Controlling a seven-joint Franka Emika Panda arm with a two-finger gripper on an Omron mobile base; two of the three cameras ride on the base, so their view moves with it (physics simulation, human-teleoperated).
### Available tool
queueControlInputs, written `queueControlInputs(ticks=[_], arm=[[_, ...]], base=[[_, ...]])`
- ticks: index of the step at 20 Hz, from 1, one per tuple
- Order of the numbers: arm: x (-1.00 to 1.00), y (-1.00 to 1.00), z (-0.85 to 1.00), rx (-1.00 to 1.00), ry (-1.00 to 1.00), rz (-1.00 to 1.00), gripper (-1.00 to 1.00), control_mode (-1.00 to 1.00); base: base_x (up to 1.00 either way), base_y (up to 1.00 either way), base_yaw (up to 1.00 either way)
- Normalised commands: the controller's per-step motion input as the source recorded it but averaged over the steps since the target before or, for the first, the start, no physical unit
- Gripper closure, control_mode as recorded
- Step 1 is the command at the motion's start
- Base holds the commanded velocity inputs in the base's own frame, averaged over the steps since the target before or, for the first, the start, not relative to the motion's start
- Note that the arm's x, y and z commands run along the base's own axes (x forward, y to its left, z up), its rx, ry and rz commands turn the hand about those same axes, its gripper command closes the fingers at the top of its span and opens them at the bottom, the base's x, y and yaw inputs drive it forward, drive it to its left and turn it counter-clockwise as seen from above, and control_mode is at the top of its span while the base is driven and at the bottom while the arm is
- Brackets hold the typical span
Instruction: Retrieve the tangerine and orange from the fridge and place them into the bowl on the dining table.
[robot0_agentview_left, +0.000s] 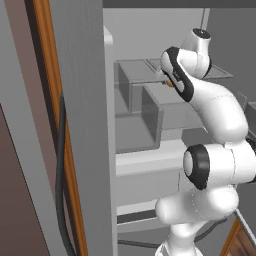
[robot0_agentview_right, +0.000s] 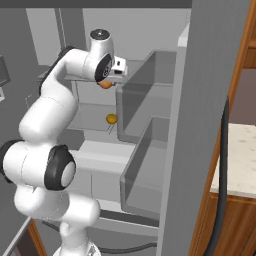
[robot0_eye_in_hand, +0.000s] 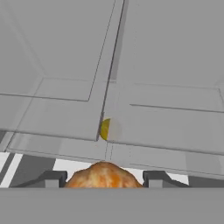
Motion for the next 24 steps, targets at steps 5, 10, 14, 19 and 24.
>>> queueControlInputs(ticks=[5, 10, 14, 19, 24], arm=[[-1.00, 0.00, -0.28, 0.00, -0.04, 0.00, 1.00, -1.00], [-1.00, 0.00, -0.23, 0.00, -0.05, 0.00, 1.00, -1.00], [-0.92, 0.00, -0.26, 0.00, -0.11, 0.00, 1.00, -1.00], [-0.70, 0.01, -0.27, 0.00, -0.18, 0.00, 1.00, -1.00], [0.00, 0.00, 0.00, 0.00, 0.00, 0.00, 1.00, 1.00]], base=[[0.00, 0.00, 0.00], [0.00, 0.00, 0.00], [0.00, 0.00, 0.00], [0.00, 0.00, 0.00], [-0.86, 0.00, 0.00]])
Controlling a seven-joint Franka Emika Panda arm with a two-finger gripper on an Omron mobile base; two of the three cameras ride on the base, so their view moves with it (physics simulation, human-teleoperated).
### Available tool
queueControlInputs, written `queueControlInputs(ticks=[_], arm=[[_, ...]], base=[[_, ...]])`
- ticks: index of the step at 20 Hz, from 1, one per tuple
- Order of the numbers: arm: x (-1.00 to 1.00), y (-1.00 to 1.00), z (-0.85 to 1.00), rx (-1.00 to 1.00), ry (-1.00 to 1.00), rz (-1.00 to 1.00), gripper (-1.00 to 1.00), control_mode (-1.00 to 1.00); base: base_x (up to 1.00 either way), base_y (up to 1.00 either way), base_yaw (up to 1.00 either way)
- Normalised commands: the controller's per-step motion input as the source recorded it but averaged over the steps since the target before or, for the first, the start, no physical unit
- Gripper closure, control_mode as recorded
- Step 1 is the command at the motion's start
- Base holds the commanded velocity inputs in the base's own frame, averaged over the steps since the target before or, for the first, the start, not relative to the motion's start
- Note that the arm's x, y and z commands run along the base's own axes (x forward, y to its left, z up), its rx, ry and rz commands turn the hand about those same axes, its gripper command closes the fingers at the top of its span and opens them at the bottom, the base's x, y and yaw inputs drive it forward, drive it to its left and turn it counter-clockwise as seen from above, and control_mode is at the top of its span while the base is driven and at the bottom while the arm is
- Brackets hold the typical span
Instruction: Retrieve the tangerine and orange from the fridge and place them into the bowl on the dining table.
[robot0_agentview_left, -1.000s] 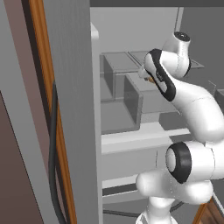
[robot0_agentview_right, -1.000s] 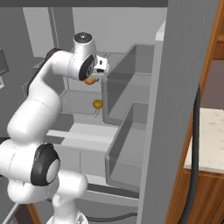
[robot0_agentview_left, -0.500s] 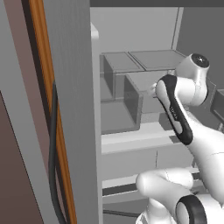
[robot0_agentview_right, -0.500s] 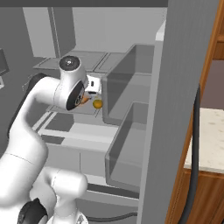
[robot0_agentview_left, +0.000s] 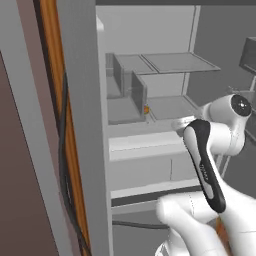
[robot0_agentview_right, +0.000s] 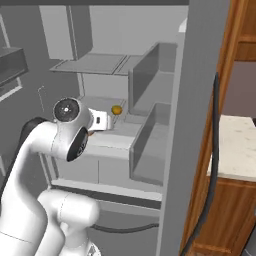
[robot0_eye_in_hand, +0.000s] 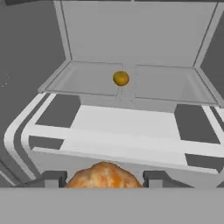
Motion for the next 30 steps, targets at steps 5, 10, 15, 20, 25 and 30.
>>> queueControlInputs(ticks=[5, 10, 15, 20, 25, 30], arm=[[0.00, 0.00, 0.00, 0.00, 0.00, 0.00, 1.00, 1.00], [0.00, 0.00, 0.00, 0.00, 0.00, 0.00, 1.00, 1.00], [0.00, 0.00, 0.00, 0.00, 0.00, 0.00, 1.00, 1.00], [0.00, 0.00, 0.00, 0.00, 0.00, 0.00, 1.00, 1.00], [0.00, 0.00, 0.00, 0.00, 0.00, 0.00, 1.00, 1.00], [0.00, 0.00, 0.00, 0.00, 0.00, 0.00, 1.00, 1.00]], base=[[-1.00, 0.00, 0.00], [-1.00, 0.00, 0.00], [-0.94, 0.00, 0.00], [-0.89, -0.16, -0.12], [-0.75, -0.13, -0.22], [-0.63, -0.05, -0.27]])
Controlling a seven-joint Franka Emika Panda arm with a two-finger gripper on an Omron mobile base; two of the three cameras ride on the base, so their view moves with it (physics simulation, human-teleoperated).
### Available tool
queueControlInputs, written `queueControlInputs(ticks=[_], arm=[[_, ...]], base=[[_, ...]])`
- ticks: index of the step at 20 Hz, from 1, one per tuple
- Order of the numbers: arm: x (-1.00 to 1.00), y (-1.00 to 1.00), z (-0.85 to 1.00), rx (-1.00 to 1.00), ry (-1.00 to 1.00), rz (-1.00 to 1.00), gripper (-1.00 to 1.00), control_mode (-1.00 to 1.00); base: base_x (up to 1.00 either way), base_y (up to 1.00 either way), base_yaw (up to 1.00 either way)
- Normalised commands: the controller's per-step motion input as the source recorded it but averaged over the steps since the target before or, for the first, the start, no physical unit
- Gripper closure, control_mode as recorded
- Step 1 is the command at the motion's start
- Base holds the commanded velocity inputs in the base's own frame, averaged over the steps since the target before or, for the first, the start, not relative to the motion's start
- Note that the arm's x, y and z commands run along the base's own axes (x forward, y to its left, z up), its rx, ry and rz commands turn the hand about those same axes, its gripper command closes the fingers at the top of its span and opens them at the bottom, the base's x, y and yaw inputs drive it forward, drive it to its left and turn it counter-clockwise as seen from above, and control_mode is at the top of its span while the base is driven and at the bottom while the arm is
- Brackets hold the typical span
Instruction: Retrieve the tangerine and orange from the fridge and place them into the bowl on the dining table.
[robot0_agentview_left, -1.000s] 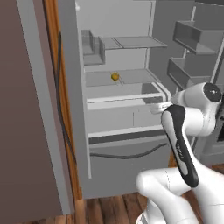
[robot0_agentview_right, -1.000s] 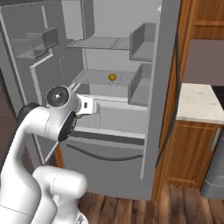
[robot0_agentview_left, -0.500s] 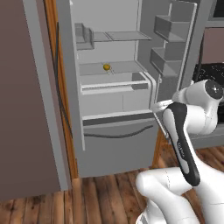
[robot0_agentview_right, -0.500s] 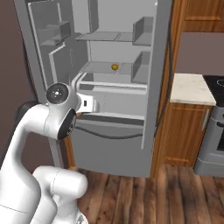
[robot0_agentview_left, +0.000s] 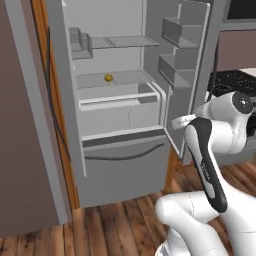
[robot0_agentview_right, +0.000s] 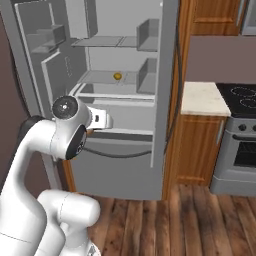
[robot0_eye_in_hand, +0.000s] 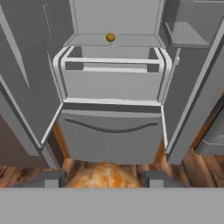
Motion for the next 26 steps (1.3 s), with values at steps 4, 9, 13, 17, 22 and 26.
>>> queueControlInputs(ticks=[4, 9, 13, 17, 22, 26], arm=[[0.00, 0.00, 0.00, 0.00, 0.00, 0.00, 1.00, 1.00], [0.00, 0.00, 0.00, 0.00, 0.00, 0.00, 1.00, 1.00], [0.00, 0.00, 0.00, 0.00, 0.00, 0.00, 1.00, 1.00], [0.00, 0.00, 0.00, 0.00, 0.00, 0.00, 1.00, 1.00], [0.00, 0.00, 0.00, 0.00, 0.00, 0.00, 1.00, 1.00], [0.00, 0.00, 0.00, 0.00, 0.00, 0.00, 1.00, 1.00]], base=[[-0.66, -0.08, -0.31], [-0.69, -0.11, -0.44], [-0.63, -0.07, -0.47], [-0.66, -0.06, -0.49], [-0.75, -0.06, -0.49], [-0.84, -0.06, -0.49]])
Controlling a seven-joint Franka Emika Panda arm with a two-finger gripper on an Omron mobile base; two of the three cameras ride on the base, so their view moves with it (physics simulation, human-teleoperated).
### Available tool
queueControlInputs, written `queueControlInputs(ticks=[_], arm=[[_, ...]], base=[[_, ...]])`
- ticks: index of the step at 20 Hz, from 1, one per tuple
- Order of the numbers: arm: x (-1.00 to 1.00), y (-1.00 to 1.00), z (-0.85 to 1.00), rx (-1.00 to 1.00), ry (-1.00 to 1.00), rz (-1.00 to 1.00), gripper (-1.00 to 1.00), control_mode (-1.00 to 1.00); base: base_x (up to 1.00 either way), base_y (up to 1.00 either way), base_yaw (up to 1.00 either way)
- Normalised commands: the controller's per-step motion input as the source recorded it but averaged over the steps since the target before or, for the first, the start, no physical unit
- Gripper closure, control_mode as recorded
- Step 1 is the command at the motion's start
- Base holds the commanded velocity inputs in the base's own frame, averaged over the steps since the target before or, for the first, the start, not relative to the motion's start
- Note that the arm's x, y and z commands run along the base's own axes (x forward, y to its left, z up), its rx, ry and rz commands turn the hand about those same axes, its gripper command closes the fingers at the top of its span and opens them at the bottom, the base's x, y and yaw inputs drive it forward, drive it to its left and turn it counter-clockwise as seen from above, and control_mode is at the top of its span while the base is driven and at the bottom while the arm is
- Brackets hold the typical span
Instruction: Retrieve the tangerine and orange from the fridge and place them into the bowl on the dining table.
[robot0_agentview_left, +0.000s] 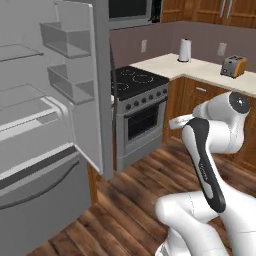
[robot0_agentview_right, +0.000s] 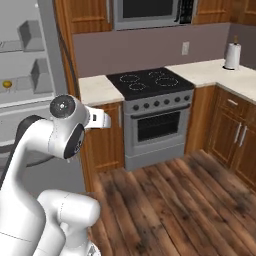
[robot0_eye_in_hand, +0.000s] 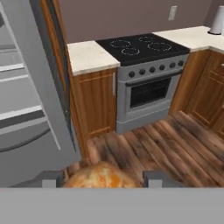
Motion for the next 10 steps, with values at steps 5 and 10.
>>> queueControlInputs(ticks=[5, 10], arm=[[0.00, 0.00, 0.00, 0.00, 0.00, 0.00, 1.00, 1.00], [0.00, 0.00, 0.00, 0.00, 0.00, 0.00, 1.00, 1.00]], base=[[-0.99, -0.03, -0.47], [-1.00, 0.00, -0.46]])
